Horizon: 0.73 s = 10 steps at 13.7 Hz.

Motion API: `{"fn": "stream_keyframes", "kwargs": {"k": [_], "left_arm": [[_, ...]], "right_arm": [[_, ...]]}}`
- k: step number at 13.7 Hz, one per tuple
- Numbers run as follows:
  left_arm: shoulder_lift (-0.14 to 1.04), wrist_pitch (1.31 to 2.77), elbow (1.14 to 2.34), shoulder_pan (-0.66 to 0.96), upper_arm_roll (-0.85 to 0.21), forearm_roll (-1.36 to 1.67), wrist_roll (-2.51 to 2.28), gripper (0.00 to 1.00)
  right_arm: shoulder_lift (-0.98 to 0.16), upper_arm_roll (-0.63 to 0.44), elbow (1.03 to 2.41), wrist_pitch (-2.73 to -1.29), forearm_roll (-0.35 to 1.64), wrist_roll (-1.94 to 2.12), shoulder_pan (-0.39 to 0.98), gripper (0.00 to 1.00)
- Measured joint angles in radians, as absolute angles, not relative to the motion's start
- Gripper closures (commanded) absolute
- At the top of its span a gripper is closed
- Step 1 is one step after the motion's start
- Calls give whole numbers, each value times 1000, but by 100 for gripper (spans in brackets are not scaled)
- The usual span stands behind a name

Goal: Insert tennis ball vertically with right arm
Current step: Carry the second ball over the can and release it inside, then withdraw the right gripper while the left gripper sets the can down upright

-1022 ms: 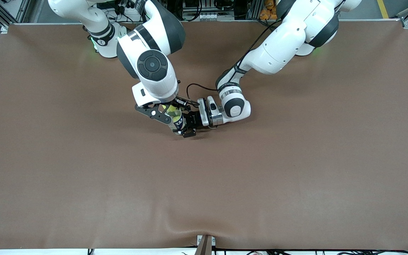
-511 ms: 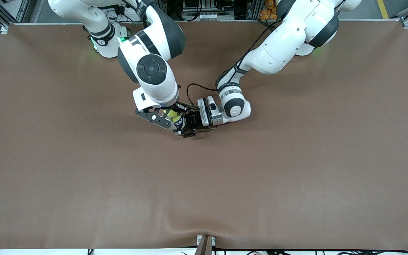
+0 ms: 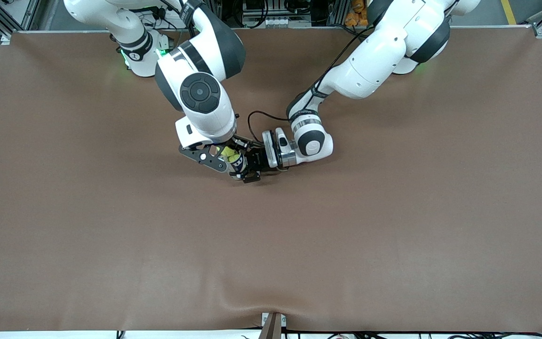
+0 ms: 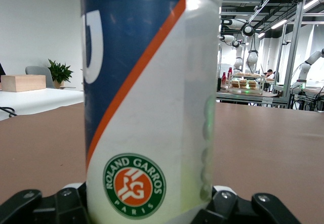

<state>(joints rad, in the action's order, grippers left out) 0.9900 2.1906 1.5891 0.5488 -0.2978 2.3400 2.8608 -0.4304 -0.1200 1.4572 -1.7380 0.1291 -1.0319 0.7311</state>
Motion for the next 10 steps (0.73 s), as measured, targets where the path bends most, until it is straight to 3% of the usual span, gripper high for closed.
{"fn": "stream_keyframes", "kwargs": {"k": [8, 10], "left_arm": [[991, 2189, 1589, 549, -298, 2342, 2861, 43], [991, 2189, 1589, 549, -298, 2342, 2861, 38]], "right_arm": [[-430, -125, 1449, -1738, 129, -1032, 728, 0], [-429, -130, 1434, -1731, 127, -1032, 723, 0]]}}
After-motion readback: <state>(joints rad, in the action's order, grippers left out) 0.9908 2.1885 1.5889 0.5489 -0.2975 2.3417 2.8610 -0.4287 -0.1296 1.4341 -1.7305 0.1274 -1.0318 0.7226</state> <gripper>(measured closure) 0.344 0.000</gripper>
